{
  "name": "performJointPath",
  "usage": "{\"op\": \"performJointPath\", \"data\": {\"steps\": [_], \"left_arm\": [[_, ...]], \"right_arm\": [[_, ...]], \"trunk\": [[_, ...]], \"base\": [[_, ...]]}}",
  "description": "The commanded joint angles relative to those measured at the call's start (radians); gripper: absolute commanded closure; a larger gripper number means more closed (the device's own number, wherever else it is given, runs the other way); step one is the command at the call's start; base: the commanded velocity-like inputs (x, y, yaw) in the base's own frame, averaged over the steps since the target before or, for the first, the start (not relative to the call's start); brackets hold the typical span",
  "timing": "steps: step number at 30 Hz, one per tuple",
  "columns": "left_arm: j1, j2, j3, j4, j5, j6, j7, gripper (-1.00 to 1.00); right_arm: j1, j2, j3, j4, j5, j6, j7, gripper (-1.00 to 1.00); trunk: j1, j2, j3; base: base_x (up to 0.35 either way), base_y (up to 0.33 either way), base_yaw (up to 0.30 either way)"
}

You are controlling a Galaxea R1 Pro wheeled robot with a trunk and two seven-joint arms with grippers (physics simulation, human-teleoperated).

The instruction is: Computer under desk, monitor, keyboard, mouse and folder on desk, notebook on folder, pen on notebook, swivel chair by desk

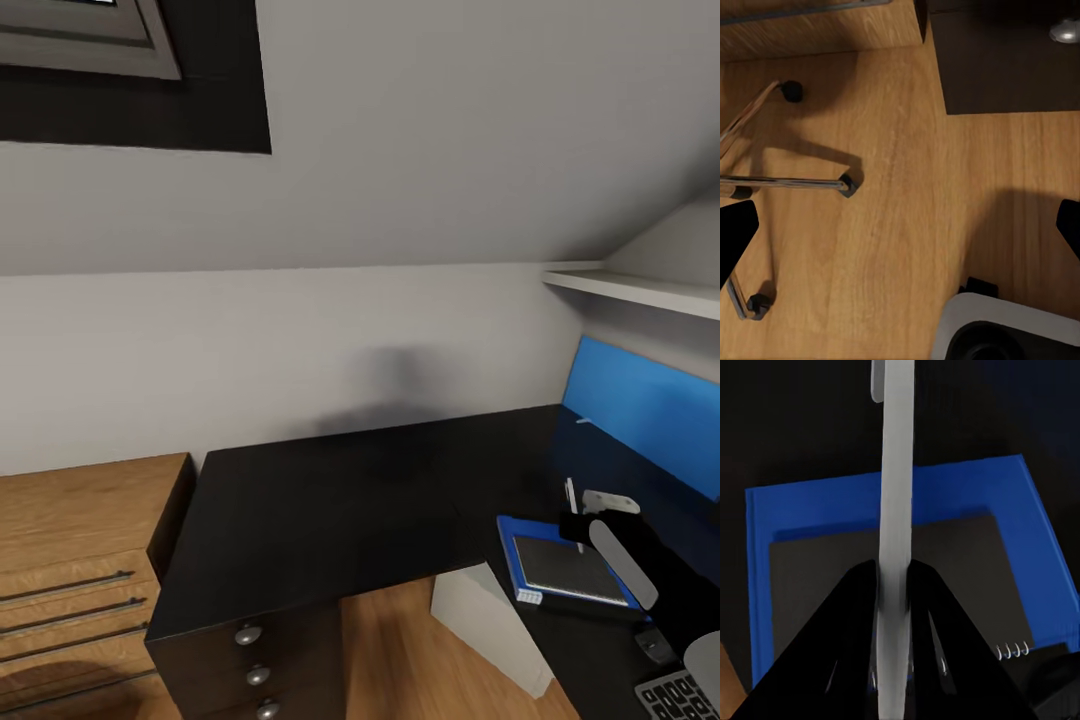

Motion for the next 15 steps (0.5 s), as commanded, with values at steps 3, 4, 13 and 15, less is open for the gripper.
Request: {"op": "performJointPath", "data": {"steps": [3,4,13,15], "left_arm": [[0.000,0.000,-0.009,-0.002,0.007,-0.001,0.006,-1.00],[0.000,0.000,-0.010,-0.002,0.007,-0.001,0.006,-1.00],[0.000,0.000,-0.009,-0.005,0.008,0.000,0.007,-1.00],[0.000,-0.001,-0.009,-0.006,0.008,0.000,0.007,-1.00]], "right_arm": [[-0.001,-0.001,0.005,0.011,-0.011,0.002,-0.008,1.00],[-0.001,-0.001,0.005,0.026,-0.011,0.002,-0.008,1.00],[-0.002,-0.001,0.006,0.088,-0.009,0.002,-0.007,1.00],[-0.002,-0.001,0.006,0.090,-0.009,0.002,-0.007,1.00]], "trunk": [[0.001,-0.001,-0.001],[0.001,-0.001,-0.001],[0.001,-0.001,-0.001],[0.001,-0.001,-0.001]], "base": [[0.092,0.000,0.000],[0.042,0.000,0.000],[0.011,0.000,0.000],[0.000,0.000,0.000]]}}
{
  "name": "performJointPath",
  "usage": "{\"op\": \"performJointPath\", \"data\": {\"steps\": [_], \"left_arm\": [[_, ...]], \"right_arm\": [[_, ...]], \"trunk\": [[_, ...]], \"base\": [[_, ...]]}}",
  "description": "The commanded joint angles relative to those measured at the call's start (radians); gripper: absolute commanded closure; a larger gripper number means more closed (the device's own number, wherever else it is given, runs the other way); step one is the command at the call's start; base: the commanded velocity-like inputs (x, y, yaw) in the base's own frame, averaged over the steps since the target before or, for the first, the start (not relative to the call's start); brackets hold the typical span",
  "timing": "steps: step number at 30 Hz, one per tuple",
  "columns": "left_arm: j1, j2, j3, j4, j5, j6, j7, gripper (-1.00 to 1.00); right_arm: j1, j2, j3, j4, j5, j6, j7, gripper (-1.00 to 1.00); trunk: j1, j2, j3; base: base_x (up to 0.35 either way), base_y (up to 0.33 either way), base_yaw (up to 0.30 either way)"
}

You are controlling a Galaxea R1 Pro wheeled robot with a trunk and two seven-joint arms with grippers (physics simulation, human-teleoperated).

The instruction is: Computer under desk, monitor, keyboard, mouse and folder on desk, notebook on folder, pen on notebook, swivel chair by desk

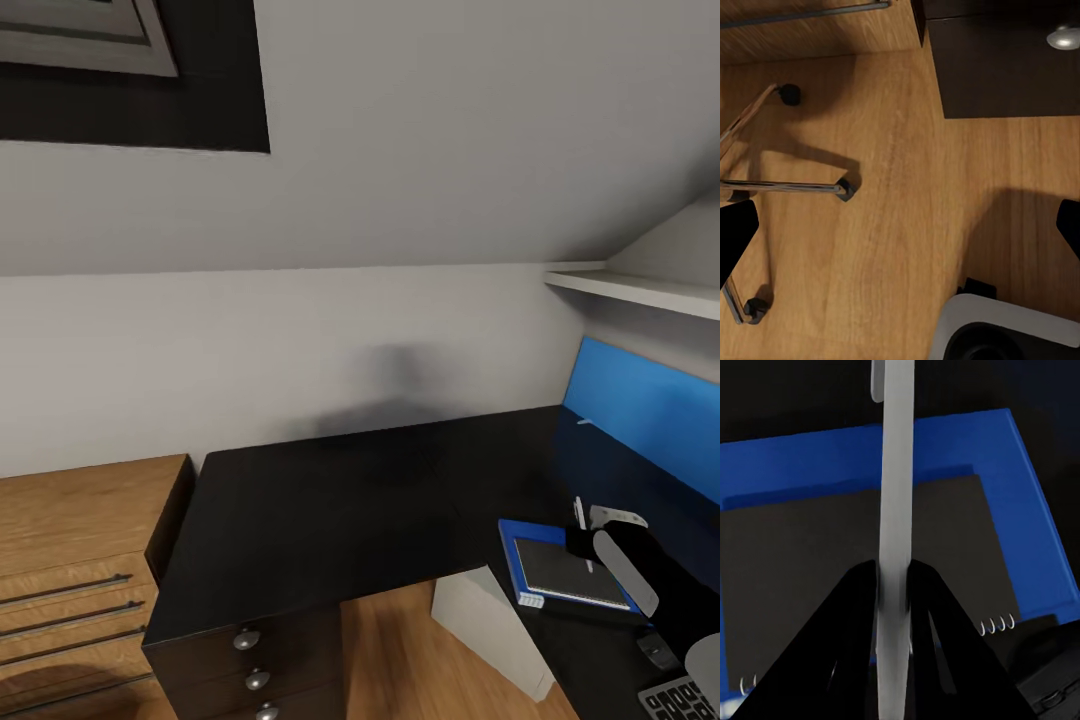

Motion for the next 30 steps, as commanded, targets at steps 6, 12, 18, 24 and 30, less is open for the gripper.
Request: {"op": "performJointPath", "data": {"steps": [6,12,18,24,30], "left_arm": [[0.000,-0.006,-0.005,-0.005,0.014,-0.001,0.009,-1.00],[0.000,-0.005,-0.005,-0.005,0.016,-0.002,0.009,-1.00],[0.000,-0.005,-0.005,-0.005,0.017,-0.002,0.009,-1.00],[0.000,-0.005,-0.005,-0.004,0.017,-0.001,0.009,-1.00],[0.000,-0.005,-0.005,-0.003,0.020,-0.001,0.009,-1.00]], "right_arm": [[-0.004,0.000,0.005,0.074,-0.009,-0.002,-0.010,1.00],[-0.004,0.000,0.005,0.080,-0.008,-0.002,-0.010,1.00],[-0.004,0.000,0.007,0.084,-0.007,-0.009,-0.011,1.00],[-0.004,0.000,0.008,0.084,-0.007,-0.023,-0.011,1.00],[-0.004,0.000,0.008,0.084,-0.007,-0.024,-0.011,1.00]], "trunk": [[0.023,-0.043,-0.020],[0.046,-0.085,-0.039],[0.069,-0.127,-0.058],[0.092,-0.169,-0.076],[0.115,-0.211,-0.095]], "base": [[0.000,0.000,0.000],[0.000,0.000,0.000],[0.000,0.000,0.000],[0.000,0.000,0.000],[0.000,0.000,0.000]]}}
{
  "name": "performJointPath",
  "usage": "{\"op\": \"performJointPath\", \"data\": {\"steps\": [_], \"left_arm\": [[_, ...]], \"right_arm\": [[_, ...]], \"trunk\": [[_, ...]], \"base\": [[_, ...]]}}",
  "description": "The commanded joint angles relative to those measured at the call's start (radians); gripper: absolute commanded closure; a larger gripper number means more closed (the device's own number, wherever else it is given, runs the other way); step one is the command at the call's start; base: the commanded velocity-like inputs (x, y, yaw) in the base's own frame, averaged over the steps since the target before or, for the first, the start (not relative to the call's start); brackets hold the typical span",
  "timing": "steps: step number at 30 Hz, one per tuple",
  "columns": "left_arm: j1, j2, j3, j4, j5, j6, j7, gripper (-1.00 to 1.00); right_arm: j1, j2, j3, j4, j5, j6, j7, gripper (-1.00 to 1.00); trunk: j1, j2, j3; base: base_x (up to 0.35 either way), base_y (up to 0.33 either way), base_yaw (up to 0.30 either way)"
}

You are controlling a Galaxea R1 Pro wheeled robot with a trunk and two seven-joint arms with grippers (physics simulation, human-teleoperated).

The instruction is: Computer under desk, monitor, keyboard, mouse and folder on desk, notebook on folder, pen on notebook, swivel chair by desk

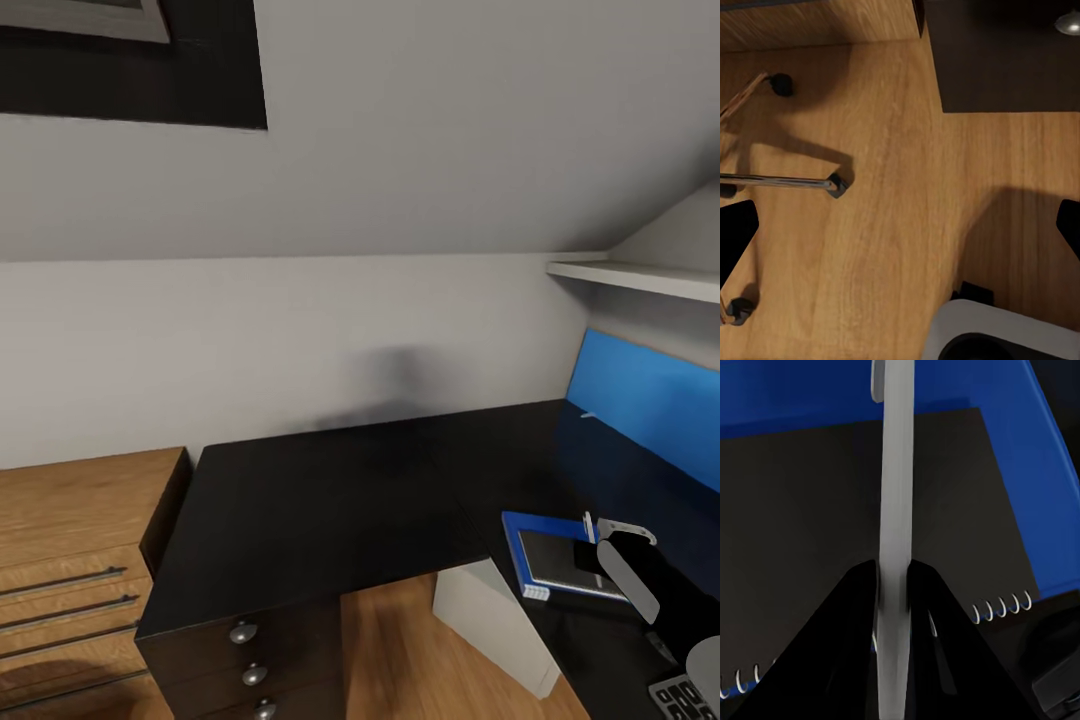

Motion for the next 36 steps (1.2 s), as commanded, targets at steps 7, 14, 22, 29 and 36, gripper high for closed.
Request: {"op": "performJointPath", "data": {"steps": [7,14,22,29,36], "left_arm": [[0.000,0.000,-0.009,-0.002,0.030,-0.001,0.006,-1.00],[0.000,0.001,-0.009,-0.002,0.031,-0.001,0.007,-1.00],[0.000,0.003,-0.007,-0.002,0.031,-0.002,0.005,-1.00],[0.000,0.004,-0.006,-0.001,0.031,-0.002,0.004,-1.00],[0.000,0.004,-0.006,-0.001,0.031,-0.002,0.004,-1.00]], "right_arm": [[-0.001,-0.001,0.006,-0.001,-0.012,-0.001,-0.009,1.00],[-0.001,-0.001,0.006,-0.001,-0.012,-0.001,-0.009,1.00],[-0.001,-0.001,0.006,-0.001,-0.012,-0.001,-0.009,1.00],[-0.001,-0.001,0.006,-0.002,-0.012,-0.001,-0.009,1.00],[-0.001,-0.001,0.006,-0.003,-0.012,-0.001,-0.009,1.00]], "trunk": [[0.027,-0.050,-0.023],[0.046,-0.085,-0.039],[0.046,-0.085,-0.039],[0.046,-0.085,-0.039],[0.046,-0.085,-0.039]], "base": [[0.000,0.000,0.000],[0.000,0.000,0.000],[0.000,0.000,0.000],[0.048,0.000,0.000],[0.099,0.000,0.000]]}}
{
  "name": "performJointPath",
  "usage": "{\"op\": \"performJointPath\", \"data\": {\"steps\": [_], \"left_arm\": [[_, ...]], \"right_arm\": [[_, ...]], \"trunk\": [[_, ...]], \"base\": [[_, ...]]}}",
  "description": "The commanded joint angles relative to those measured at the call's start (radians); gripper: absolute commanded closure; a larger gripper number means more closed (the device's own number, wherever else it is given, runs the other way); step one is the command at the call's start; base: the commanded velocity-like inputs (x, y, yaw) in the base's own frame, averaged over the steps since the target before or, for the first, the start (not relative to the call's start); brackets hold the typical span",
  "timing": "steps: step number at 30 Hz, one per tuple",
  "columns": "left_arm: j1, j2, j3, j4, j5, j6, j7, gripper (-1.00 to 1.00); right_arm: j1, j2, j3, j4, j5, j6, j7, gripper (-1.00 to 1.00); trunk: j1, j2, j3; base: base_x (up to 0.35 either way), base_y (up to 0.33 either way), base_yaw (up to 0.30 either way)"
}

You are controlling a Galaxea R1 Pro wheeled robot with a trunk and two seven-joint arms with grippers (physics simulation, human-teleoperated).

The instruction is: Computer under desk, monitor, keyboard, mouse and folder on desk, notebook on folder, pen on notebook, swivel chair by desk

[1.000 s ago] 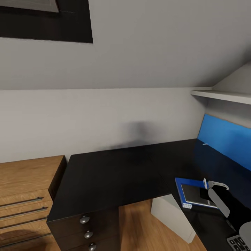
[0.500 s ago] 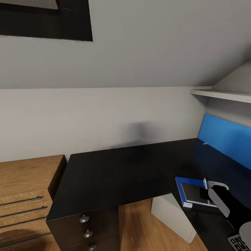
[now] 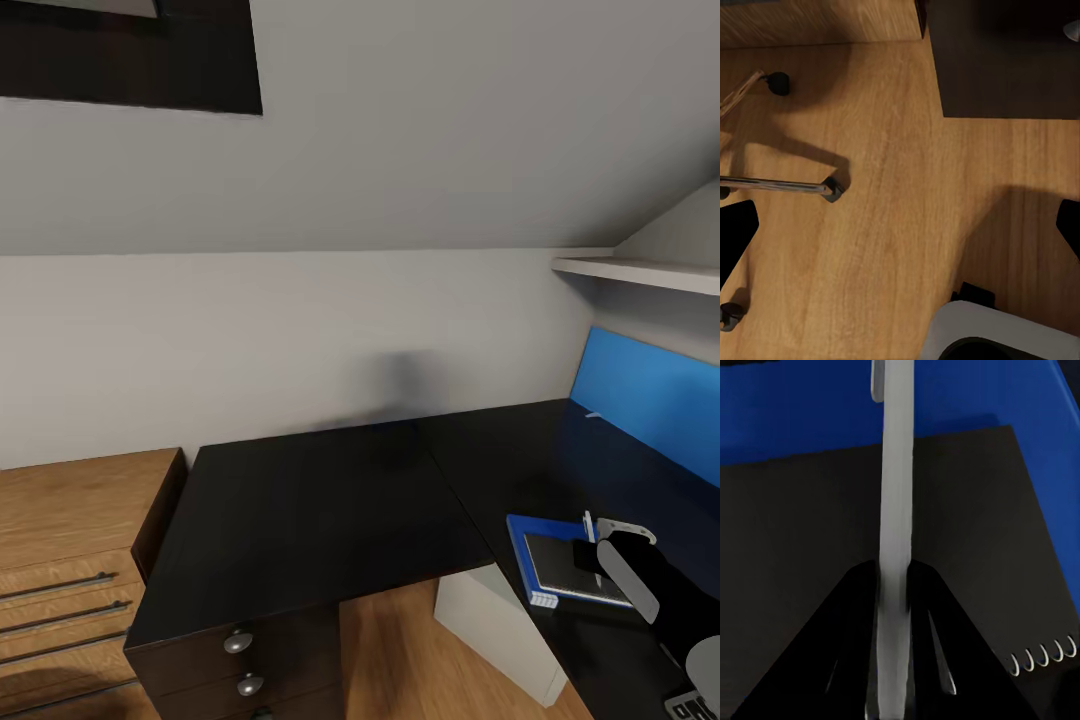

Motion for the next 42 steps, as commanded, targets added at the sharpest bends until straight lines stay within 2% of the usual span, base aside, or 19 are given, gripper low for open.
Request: {"op": "performJointPath", "data": {"steps": [1,13,14,33,39,42], "left_arm": [[0.000,0.001,-0.008,-0.002,0.004,0.000,0.008,-1.00],[0.000,0.000,-0.009,-0.002,0.004,0.001,0.008,-1.00],[0.000,0.000,-0.009,-0.002,0.004,0.000,0.008,-1.00],[0.000,0.000,-0.009,-0.001,0.005,0.001,0.008,-1.00],[0.000,0.001,-0.009,0.000,0.005,0.001,0.008,-1.00],[0.000,0.001,-0.009,0.001,0.005,0.001,0.008,-1.00]], "right_arm": [[-0.001,-0.001,0.006,-0.001,-0.012,0.001,-0.009,1.00],[-0.001,-0.001,0.006,-0.002,-0.012,0.001,-0.009,1.00],[-0.001,-0.001,0.006,-0.002,-0.012,0.001,-0.009,-1.00],[0.000,-0.003,0.005,-0.019,-0.012,0.001,-0.008,-1.00],[0.005,-0.007,0.004,-0.197,-0.013,0.001,-0.015,-1.00],[0.013,-0.007,0.004,-0.242,-0.014,0.001,-0.018,-1.00]], "trunk": [[0.000,-0.001,-0.001],[0.000,-0.001,-0.001],[0.000,-0.001,-0.001],[0.000,-0.001,-0.001],[0.000,-0.001,-0.001],[0.000,-0.001,-0.001]], "base": [[0.205,0.000,0.000],[0.029,0.000,0.000],[0.000,0.000,0.000],[0.000,0.000,0.000],[0.000,0.000,0.000],[0.000,0.000,0.000]]}}
